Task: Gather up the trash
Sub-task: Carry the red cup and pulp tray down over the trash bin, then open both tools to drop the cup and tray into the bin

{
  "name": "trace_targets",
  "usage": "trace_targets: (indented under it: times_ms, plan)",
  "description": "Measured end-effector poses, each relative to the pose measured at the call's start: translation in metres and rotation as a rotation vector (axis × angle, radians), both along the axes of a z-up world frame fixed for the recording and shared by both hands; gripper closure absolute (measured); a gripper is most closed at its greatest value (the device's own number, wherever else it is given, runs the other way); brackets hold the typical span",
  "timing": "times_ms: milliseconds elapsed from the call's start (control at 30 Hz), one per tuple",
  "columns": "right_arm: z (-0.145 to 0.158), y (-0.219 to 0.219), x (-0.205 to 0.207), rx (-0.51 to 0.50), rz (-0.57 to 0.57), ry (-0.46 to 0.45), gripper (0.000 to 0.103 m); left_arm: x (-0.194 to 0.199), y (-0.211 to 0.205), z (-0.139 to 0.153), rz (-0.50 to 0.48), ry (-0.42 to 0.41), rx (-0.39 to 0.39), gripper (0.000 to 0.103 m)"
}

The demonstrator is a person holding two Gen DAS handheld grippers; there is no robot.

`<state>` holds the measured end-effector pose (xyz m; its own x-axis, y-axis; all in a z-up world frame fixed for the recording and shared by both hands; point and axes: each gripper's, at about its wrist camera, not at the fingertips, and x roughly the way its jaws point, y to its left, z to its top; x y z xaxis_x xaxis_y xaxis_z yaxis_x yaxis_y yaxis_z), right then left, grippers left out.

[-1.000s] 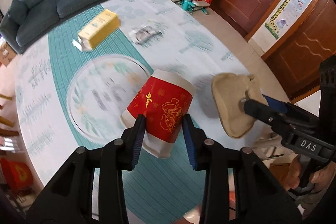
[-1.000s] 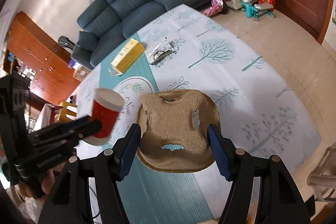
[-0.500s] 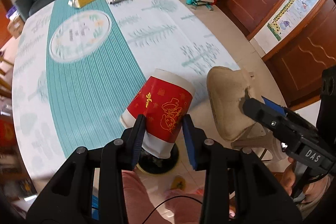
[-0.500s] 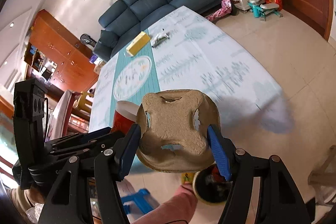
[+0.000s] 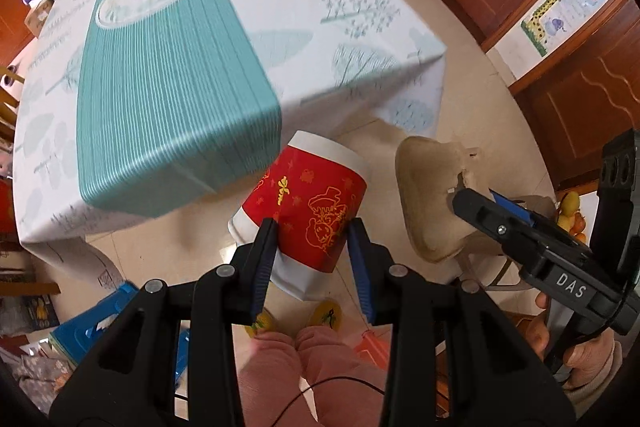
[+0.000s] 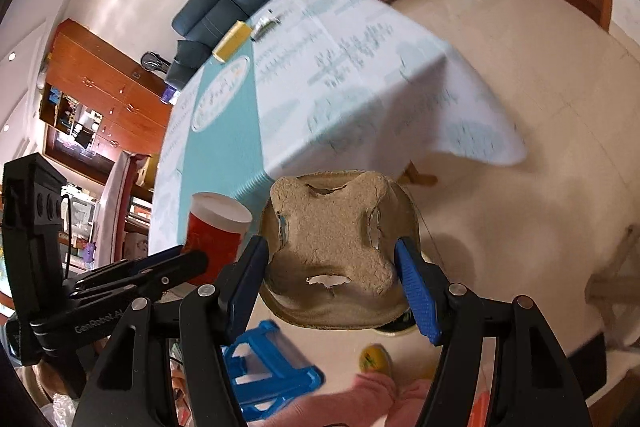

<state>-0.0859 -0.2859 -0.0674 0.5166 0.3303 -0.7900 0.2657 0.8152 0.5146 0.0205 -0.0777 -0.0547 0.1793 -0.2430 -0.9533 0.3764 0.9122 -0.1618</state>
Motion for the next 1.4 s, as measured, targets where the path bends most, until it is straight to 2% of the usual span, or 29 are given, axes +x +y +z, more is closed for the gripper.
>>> trace_targets:
  times_ms: [133, 233, 433, 633, 867, 1067, 1100, 1133, 1200, 1400]
  plan:
    - [-0.035, 0.009, -0.009, 0.005, -0.012, 0.061, 0.038, -0.005, 0.011, -0.038, 0.026, 0.036, 0.009, 0.071]
    - [-0.064, 0.019, -0.011, -0.037, -0.005, 0.088, 0.038, -0.010, 0.018, -0.068, 0.035, 0.043, 0.012, 0.071]
    - [-0.157, 0.042, -0.010, -0.073, -0.009, 0.177, 0.038, -0.016, 0.032, -0.157, 0.070, 0.084, 0.012, 0.071]
    - [-0.248, 0.072, -0.004, -0.087, 0.025, 0.219, 0.038, -0.017, 0.046, -0.258, 0.127, 0.133, -0.004, 0.070]
    - [-0.343, 0.098, 0.007, -0.141, 0.056, 0.256, 0.038, -0.020, 0.049, -0.339, 0.139, 0.156, -0.026, 0.069]
    - [-0.396, 0.104, 0.011, -0.139, 0.055, 0.284, 0.037, -0.019, 0.048, -0.375, 0.139, 0.166, -0.019, 0.064]
    - [-0.402, 0.105, 0.012, -0.137, 0.057, 0.284, 0.037, -0.020, 0.049, -0.379, 0.137, 0.164, -0.014, 0.052]
    - [-0.407, 0.105, 0.012, -0.138, 0.058, 0.286, 0.037, -0.020, 0.050, -0.380, 0.137, 0.162, -0.013, 0.035]
    - [-0.412, 0.107, 0.013, -0.142, 0.060, 0.287, 0.037, -0.022, 0.054, -0.380, 0.139, 0.151, -0.018, 0.028]
    - [-0.418, 0.109, 0.017, -0.150, 0.082, 0.271, 0.037, -0.022, 0.067, -0.372, 0.175, 0.102, 0.006, 0.028]
